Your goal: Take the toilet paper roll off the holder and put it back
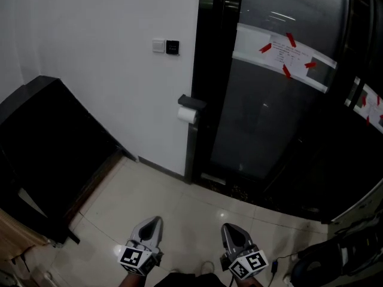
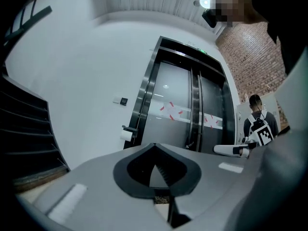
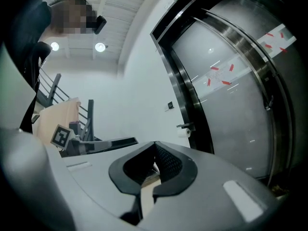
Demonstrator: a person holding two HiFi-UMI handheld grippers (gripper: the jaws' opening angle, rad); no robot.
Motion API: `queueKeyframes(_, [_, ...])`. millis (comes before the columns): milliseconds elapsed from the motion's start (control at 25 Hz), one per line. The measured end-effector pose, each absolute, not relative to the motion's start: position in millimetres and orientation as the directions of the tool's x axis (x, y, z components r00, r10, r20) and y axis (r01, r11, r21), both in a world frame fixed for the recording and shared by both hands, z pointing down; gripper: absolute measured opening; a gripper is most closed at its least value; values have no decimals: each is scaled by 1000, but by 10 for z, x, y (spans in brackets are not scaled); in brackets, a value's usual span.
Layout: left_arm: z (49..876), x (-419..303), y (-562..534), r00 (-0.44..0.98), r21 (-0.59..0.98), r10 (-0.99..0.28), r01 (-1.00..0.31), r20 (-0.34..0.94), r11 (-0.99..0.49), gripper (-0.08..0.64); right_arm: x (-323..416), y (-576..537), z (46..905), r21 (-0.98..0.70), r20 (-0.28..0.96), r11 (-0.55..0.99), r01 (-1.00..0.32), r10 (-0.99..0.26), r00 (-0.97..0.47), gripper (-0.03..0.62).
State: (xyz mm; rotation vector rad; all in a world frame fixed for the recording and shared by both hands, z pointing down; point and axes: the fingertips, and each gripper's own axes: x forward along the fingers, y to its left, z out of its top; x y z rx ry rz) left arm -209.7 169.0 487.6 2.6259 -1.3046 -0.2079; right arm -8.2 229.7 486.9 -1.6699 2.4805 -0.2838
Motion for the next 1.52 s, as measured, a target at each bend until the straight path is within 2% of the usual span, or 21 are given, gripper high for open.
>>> queueKeyframes(520, [4722,-1659,948,537,175,-842,-825,-55,-537,0,300,1213,4778,-227,-61,481,-847,-875,-481,14])
queueKeyframes(800, [4679,-1108,554,520,150,-852,-840,-58,-522,0,835,737,4797,-241,-85,490,-838,-871,-484,14])
queueKeyframes(1200, [4810,-548,226,493,121,-869,-861,-40,-494,0,1456,353,5105,-272,-19,486,-831,-866,-500,14])
queueKeyframes(1520, [4731,-524,38,472,103,-881,-875,-36,-473,0,1458,77,5130,-304,-21,491,-816,-860,-509,14])
